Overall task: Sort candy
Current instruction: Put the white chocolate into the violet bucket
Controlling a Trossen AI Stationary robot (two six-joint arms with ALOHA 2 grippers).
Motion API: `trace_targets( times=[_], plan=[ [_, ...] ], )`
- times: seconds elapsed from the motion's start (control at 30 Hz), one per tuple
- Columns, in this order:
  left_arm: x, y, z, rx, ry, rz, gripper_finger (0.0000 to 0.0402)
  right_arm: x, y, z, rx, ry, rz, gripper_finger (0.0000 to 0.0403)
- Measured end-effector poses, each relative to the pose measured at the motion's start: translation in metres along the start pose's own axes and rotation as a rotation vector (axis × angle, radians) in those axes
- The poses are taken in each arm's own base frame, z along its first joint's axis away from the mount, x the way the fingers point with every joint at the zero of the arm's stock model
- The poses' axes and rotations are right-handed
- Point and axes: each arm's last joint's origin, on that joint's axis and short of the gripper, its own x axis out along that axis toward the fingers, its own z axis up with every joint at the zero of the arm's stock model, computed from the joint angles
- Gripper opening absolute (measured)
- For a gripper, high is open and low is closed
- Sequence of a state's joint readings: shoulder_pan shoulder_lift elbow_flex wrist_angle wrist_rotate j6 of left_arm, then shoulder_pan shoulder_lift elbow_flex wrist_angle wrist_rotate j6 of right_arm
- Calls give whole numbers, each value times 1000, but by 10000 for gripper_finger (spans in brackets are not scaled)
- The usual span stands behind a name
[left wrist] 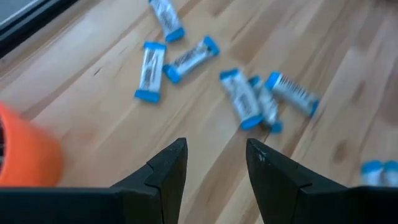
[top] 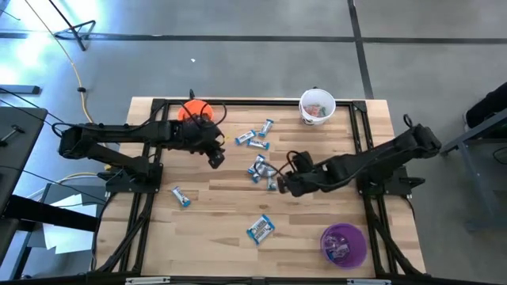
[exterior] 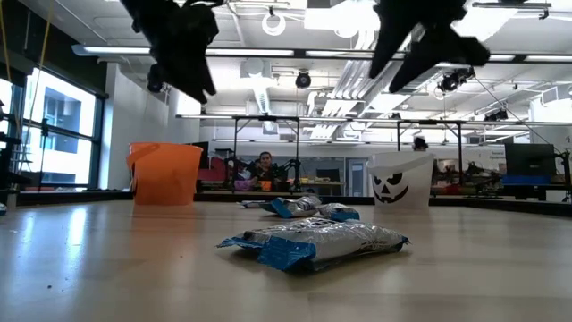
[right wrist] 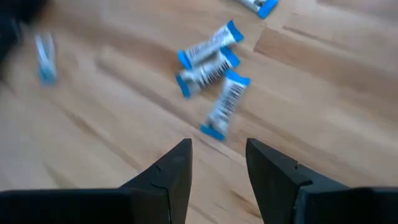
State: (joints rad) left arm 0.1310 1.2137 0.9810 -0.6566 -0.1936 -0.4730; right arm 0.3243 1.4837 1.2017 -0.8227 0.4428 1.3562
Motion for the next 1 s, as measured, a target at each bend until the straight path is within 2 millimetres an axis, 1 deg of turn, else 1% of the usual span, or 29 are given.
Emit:
trace_targets(
  times=[0.07,0.23,0.3,0.4,0.57,0.67,0.77,0.83,0.93,1.0],
  plan=[
    [0,2,-4,36,42,21,152,9,-1,-2,132,-38,29,144],
    [-1,7,-12,140,121,82,152,29,-8,-8,359,-82,67,144],
    [-1,9,-14,189,139,112,152,39,-9,-13,412,-61,69,144],
    [-2,11,-16,265,154,154,152,59,-4,-22,455,-18,43,144],
    [-2,16,-14,340,162,178,152,94,15,-31,435,84,-23,144],
    [-1,21,-12,367,167,188,152,110,24,-31,418,100,-46,144],
    [0,26,-10,376,174,192,152,119,30,-27,383,118,-90,144],
    [0,29,-9,378,176,197,152,123,27,-24,332,144,-163,144],
    [1,33,-7,368,178,208,152,124,24,-17,269,148,-246,144],
    [1,36,-6,359,179,214,152,124,23,-9,232,143,-262,144]
  ],
)
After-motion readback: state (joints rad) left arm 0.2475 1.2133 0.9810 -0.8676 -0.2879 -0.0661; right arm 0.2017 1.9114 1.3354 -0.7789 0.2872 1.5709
